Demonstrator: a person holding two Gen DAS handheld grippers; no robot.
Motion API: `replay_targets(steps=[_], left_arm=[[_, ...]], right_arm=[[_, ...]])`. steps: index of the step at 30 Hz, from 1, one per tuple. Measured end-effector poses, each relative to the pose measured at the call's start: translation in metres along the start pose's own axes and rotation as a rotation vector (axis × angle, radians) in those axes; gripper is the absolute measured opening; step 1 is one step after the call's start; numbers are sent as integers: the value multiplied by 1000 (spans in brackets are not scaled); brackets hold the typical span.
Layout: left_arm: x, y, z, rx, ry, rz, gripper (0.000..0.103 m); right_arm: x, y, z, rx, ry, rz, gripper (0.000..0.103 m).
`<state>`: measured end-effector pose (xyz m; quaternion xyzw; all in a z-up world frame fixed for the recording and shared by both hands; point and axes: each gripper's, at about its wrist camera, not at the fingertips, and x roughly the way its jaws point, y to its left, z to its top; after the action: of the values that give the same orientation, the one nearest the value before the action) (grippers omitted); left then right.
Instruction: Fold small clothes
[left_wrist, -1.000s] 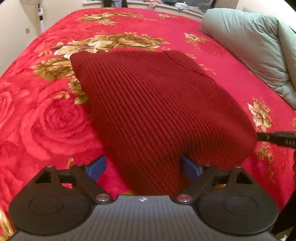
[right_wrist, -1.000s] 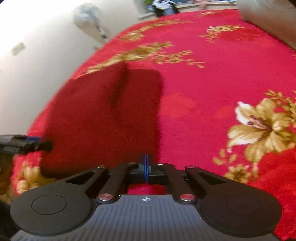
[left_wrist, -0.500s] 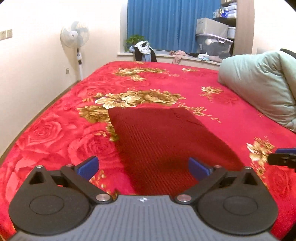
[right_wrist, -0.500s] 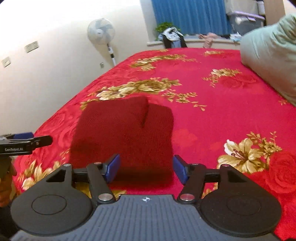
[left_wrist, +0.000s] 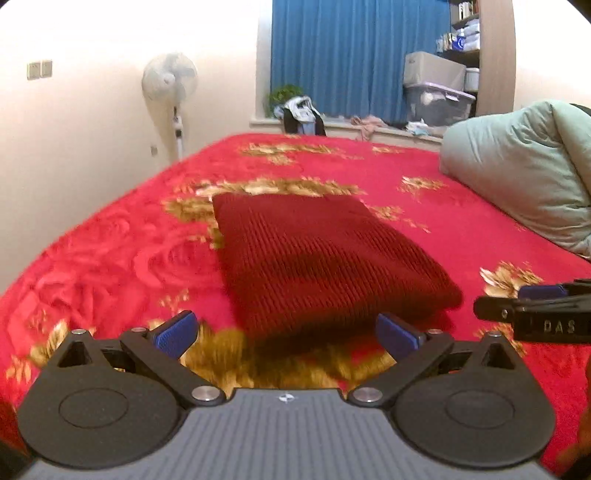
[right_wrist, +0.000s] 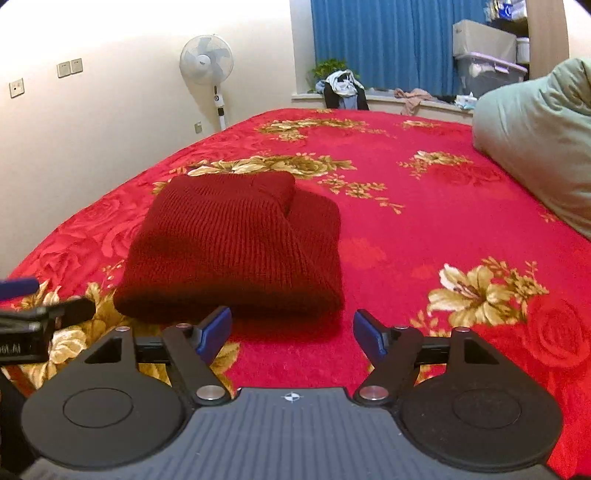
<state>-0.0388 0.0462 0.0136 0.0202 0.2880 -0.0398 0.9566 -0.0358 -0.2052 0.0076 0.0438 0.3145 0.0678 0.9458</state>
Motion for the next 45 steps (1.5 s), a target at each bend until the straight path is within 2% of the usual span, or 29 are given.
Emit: replay_targets(steps=[2, 6, 8, 12, 26, 45], left_arm=[[6, 0, 0, -27, 14, 29, 103], [10, 2, 1, -89, 41, 29, 103], [13, 1, 4, -84, 47, 22, 103], [13, -3, 3, -60, 29, 76, 103], [25, -3, 2, -100, 71, 57, 103], [24, -6, 1, -88, 61, 41, 103]], right_arm=[[5, 2, 0, -7, -2, 0, 74], [13, 6, 1, -24, 3, -8, 74], [15, 8, 2, -30, 1, -8, 74], [21, 10, 1, -44, 14, -14, 74], [28, 13, 1, -70, 24, -7, 74], [29, 12, 0, -80, 25, -15, 74]])
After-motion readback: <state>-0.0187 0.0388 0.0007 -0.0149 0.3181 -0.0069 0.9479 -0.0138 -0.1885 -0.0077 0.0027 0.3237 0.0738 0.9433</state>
